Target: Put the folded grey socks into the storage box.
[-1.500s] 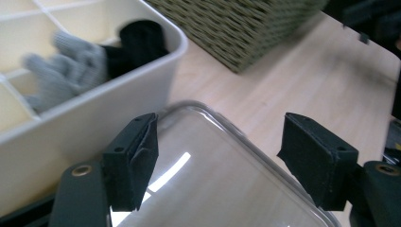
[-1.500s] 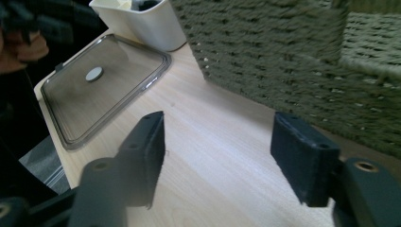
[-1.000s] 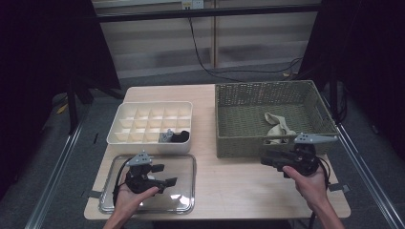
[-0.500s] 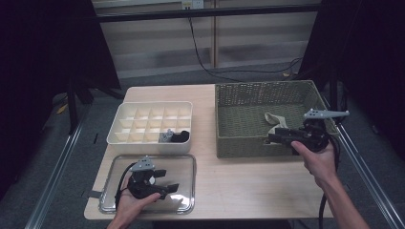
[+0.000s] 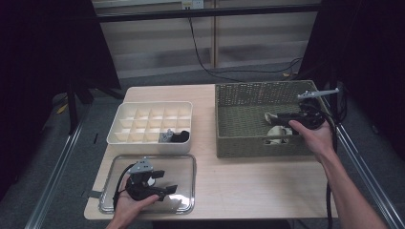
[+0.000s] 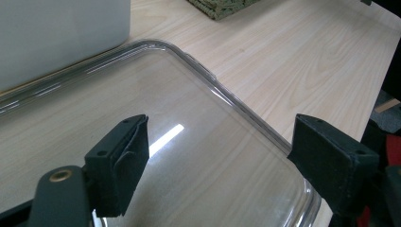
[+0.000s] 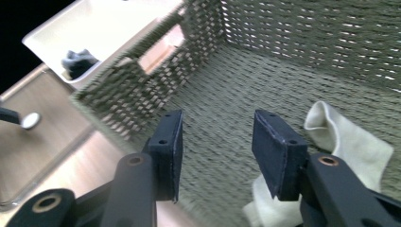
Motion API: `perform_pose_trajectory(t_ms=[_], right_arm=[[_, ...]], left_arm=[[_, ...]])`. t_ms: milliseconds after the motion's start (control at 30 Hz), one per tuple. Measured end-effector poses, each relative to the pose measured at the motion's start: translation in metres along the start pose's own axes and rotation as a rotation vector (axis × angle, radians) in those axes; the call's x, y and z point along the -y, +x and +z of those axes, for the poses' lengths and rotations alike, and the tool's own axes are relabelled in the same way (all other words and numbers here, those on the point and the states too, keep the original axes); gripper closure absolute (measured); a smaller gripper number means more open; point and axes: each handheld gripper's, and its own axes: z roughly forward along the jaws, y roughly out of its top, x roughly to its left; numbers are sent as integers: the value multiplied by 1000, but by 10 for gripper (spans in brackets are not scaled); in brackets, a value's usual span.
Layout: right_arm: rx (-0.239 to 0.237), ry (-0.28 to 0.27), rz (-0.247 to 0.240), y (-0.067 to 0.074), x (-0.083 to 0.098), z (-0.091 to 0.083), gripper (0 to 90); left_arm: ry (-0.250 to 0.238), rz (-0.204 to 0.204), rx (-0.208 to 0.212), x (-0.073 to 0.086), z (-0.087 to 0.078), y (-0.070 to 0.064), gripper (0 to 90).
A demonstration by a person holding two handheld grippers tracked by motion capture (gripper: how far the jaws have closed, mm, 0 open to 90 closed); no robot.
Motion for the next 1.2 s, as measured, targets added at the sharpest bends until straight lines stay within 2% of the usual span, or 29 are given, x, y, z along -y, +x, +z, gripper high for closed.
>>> perform_pose_trajectory(t_ms=[100,200,267,433,500,733,800,933,1000,1200], right_arm=[[15,33,2,-9,-7,8,552],[-3,73,5,-18,-13,16,550],[4,108,-9,-19,-17,22,551],[22,127,-7,-27,-24,29,569],[49,133,7,-36,-28,33,590],[111,199,39,-56,-28,46,648],[117,203,44,-58,-29,48,661],[142,261,45,-63,-31,64,674],[146,270,45,-67,-32,69,677],[175,304,81,-76,-35,81,680]], left_arm=[[-5,-5,-4,1,-3,1,200],[-10,-7,-6,2,-4,2,199],[-11,-8,-8,2,-5,2,199],[-4,-5,-13,3,-5,1,199],[-7,1,-13,3,-5,1,199],[-6,3,-12,3,-5,1,199],[-8,1,-12,3,-6,1,199],[-17,6,-12,3,-8,4,199],[-18,1,-13,3,-8,4,199],[-17,-1,-12,4,-8,5,199]])
